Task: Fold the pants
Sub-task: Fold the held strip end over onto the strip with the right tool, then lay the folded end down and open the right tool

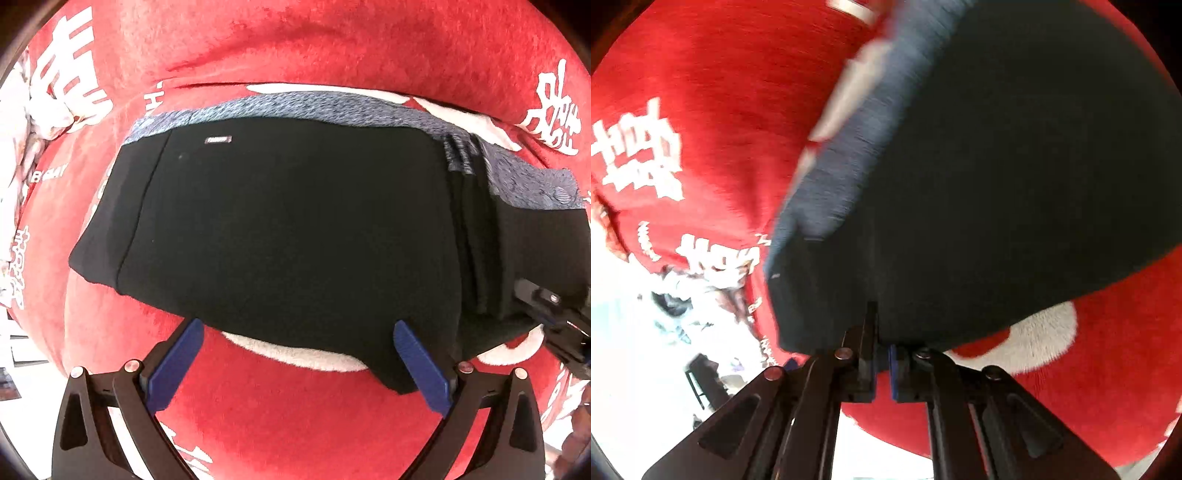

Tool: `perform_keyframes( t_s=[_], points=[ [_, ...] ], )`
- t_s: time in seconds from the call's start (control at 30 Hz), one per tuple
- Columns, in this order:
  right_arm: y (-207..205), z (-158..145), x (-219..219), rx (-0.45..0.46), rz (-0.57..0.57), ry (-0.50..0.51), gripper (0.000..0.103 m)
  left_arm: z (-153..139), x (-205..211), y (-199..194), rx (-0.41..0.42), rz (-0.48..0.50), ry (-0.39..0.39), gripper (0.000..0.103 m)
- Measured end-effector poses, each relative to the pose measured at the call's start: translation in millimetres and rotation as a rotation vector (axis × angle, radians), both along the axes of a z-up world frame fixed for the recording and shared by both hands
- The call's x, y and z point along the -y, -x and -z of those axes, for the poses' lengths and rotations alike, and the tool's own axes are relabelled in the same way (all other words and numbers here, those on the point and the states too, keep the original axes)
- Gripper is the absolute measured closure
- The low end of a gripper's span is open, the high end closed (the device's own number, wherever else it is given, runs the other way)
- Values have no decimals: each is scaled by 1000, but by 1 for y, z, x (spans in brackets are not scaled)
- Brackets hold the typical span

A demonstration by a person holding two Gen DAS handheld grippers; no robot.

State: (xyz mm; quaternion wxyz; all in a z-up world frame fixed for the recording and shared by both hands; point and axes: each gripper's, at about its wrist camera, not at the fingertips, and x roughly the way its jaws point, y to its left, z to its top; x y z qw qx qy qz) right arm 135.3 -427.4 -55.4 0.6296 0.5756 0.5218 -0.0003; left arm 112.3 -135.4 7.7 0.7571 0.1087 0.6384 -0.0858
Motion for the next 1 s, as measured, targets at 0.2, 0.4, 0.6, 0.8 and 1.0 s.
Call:
perform_keyframes(
  t_s=[0.2,0.4,0.6,0.8,1.0],
  points=[
    [-18,-45,-3,53,-387,55,80,-23,33,-6,30,59,46,0],
    [-20,-111,103,150,-297,443,37,-49,106,-17,88,178,95,0],
    [-57,-32,166,42,-232,376,59,-31,184,-26,99,260,137,0],
    [-53,-28,152,83,-237,304,63,9,182,-32,40,213,25,0],
    [-66,-24,113,-32,-452,582,46,14,158,-23,4,236,41,0]
  ],
)
